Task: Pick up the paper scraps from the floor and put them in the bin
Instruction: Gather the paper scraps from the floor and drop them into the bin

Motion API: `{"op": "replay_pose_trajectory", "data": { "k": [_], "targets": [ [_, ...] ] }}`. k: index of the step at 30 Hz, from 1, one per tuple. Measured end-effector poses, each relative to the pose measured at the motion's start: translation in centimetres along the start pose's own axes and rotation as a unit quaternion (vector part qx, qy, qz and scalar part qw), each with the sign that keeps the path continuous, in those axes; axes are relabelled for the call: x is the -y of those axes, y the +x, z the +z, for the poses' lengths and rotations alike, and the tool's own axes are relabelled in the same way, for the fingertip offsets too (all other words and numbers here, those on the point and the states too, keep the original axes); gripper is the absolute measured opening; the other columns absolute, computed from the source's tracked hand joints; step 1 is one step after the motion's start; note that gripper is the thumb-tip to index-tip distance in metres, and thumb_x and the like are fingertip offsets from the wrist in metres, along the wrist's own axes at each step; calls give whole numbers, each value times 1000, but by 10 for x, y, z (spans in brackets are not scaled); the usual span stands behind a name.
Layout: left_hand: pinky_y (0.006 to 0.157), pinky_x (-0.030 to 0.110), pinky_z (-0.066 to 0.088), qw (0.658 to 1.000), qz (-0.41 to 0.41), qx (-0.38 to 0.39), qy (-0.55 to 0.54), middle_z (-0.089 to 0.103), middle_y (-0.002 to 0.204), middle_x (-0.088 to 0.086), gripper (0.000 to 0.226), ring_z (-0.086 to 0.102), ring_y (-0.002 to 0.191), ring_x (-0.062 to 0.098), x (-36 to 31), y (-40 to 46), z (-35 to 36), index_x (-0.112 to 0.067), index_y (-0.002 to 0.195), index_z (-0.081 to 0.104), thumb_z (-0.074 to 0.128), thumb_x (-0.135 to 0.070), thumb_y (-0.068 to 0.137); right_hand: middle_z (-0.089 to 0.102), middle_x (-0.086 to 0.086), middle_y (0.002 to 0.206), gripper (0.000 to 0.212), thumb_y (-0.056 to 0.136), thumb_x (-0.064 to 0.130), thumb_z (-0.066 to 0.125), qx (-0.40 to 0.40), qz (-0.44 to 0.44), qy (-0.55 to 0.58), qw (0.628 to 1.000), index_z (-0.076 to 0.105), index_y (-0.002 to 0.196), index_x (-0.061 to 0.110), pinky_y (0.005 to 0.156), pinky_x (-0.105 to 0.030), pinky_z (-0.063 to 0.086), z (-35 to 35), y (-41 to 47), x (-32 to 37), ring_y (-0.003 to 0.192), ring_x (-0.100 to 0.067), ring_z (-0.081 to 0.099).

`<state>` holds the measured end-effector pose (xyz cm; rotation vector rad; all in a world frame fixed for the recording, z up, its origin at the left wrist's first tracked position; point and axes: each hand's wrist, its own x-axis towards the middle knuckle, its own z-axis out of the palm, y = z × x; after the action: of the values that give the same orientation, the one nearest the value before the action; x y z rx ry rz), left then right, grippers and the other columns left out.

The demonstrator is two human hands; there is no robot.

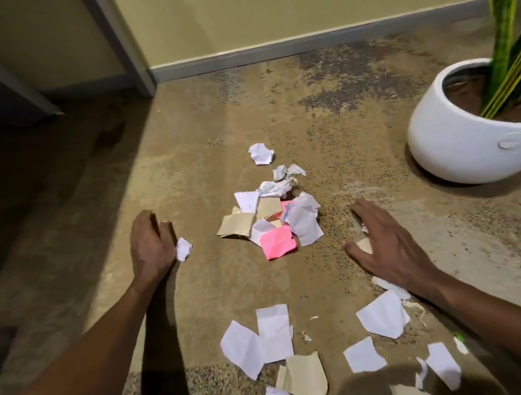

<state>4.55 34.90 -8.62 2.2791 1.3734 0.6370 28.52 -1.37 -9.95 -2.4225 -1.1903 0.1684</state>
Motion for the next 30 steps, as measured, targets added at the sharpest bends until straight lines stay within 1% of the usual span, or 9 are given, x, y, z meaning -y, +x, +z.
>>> {"op": "replay_pose_trajectory", "data": {
  "k": [4,6,11,14,17,18,20,24,30],
  "targets": [
    [87,41,52,981,10,2,-196,71,97,6,21,65,92,22,-44,-22,16,-11,104,67,48,-18,100,9,14,166,81,90,70,47,36,-53,84,994,16,157,36,115,-31,22,6,12,23,150,-4,17],
    [74,36,56,947,-29,-2,-320,73,82,-3,19,69,75,15,-62,-36,25,-21,92,69,52,-24,99,7,21,165,79,89,73,46,26,-62,174,982,17,155,42,115,-33,24,9,20,32,149,4,13],
    [93,49,49,988,87,58,-111,66,109,9,32,61,101,25,-62,-28,36,-10,112,60,49,-37,99,-1,16,166,88,85,79,41,14,-15,160,987,9,156,39,116,-36,18,14,51,37,150,-3,9],
    [109,38,40,969,100,169,-151,55,141,7,57,51,128,20,-91,-34,51,-10,141,48,43,-48,99,5,10,166,93,84,81,36,37,-47,118,991,1,157,36,120,-39,15,17,61,43,145,-1,11],
    [94,25,52,922,88,175,-335,70,117,-7,49,65,110,5,-136,-24,60,-18,124,64,43,-54,98,21,8,164,88,85,77,42,28,-53,154,986,7,156,38,115,-36,26,17,59,47,141,-3,26],
    [89,20,52,926,102,149,-331,70,112,-10,47,65,104,0,-147,-8,67,-17,119,66,42,-52,99,23,8,163,86,85,77,43,22,-43,176,983,8,155,40,112,-34,28,16,59,45,138,-2,28],
    [97,19,43,951,158,143,-224,62,129,-3,50,57,118,4,-162,34,78,-15,132,58,37,-48,101,22,9,163,85,85,77,43,12,-28,201,979,10,154,39,110,-31,26,16,59,42,136,1,27],
    [120,52,19,924,255,283,-11,28,160,11,55,23,149,26,-170,85,122,-18,151,37,32,-47,104,21,10,163,81,87,72,46,-24,-16,246,969,21,154,35,115,-35,30,19,64,38,146,-6,27],
    [120,34,23,863,353,343,-114,39,155,5,49,29,147,16,-177,39,133,-20,130,64,34,-46,101,16,4,166,84,87,73,41,-46,31,216,975,19,156,29,113,-33,23,25,74,33,150,-13,19]
  ]
}}
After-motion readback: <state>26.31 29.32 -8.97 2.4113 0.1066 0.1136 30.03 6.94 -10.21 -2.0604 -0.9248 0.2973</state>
